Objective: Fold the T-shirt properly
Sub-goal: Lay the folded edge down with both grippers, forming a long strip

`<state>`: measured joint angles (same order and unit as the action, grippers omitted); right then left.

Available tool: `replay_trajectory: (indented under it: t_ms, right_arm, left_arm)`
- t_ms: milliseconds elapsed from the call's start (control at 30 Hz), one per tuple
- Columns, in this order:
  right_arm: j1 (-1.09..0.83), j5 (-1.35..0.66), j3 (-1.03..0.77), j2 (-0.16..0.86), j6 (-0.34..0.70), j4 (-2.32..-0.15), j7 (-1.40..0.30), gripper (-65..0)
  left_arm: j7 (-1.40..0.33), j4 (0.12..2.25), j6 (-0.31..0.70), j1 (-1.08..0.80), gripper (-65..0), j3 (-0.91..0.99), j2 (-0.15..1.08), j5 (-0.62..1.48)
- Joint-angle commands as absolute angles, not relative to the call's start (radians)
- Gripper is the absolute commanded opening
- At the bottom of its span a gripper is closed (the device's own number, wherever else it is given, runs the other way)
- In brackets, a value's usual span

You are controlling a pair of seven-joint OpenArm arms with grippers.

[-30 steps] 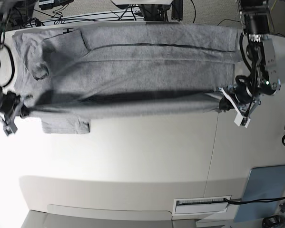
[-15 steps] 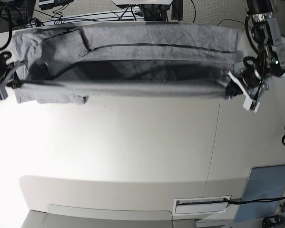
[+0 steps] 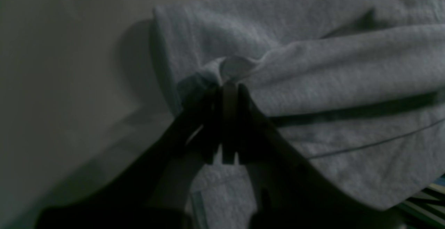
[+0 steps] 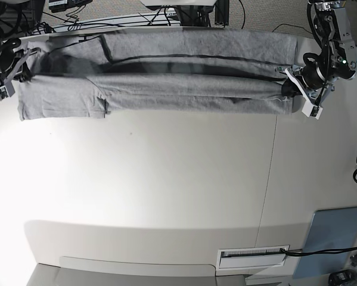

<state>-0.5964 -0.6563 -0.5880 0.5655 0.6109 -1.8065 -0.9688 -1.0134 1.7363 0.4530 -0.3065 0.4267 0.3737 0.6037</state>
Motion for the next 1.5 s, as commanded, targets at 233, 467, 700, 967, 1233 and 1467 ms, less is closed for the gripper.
replay_trajectory:
  t_ms: [233, 467, 700, 967, 1233, 1467]
  right_arm:
    - [-0.604, -0.627, -0.604, 0.590, 0.617, -1.819, -0.977, -65.0]
    - [-0.603, -0.627, -0.604, 0.591, 0.696, -1.819, -0.994, -54.9]
    - [-0.601, -0.628, -0.604, 0.591, 0.695, -1.819, -0.986, -50.4]
    - [-0.601, -0.628, -0.604, 0.591, 0.695, -1.819, -0.988, -50.4]
    - [-0.601, -0.737, -0.603, 0.590, 0.693, -1.819, -0.969, -50.4]
    - [-0.601, -0.936, -0.601, 0.587, 0.698, -1.820, -0.989, -50.5]
  left_arm:
    - [-1.002, 1.752, 0.447, -0.302, -65.0, 0.435, 0.391, 0.603]
    - [-1.007, 1.753, 0.447, -0.302, -42.0, 0.435, 0.391, 0.603]
    - [-1.051, 1.751, 0.443, -0.302, -31.2, 0.435, 0.391, 0.606]
    - [-1.023, 1.697, 0.393, -0.319, -31.3, 0.435, 0.390, 0.607]
    - [-1.037, 1.697, 0.406, -0.359, -31.6, 0.435, 0.376, 0.673]
    - [-1.054, 1.696, 0.423, -0.366, -44.0, 0.435, 0.371, 0.728]
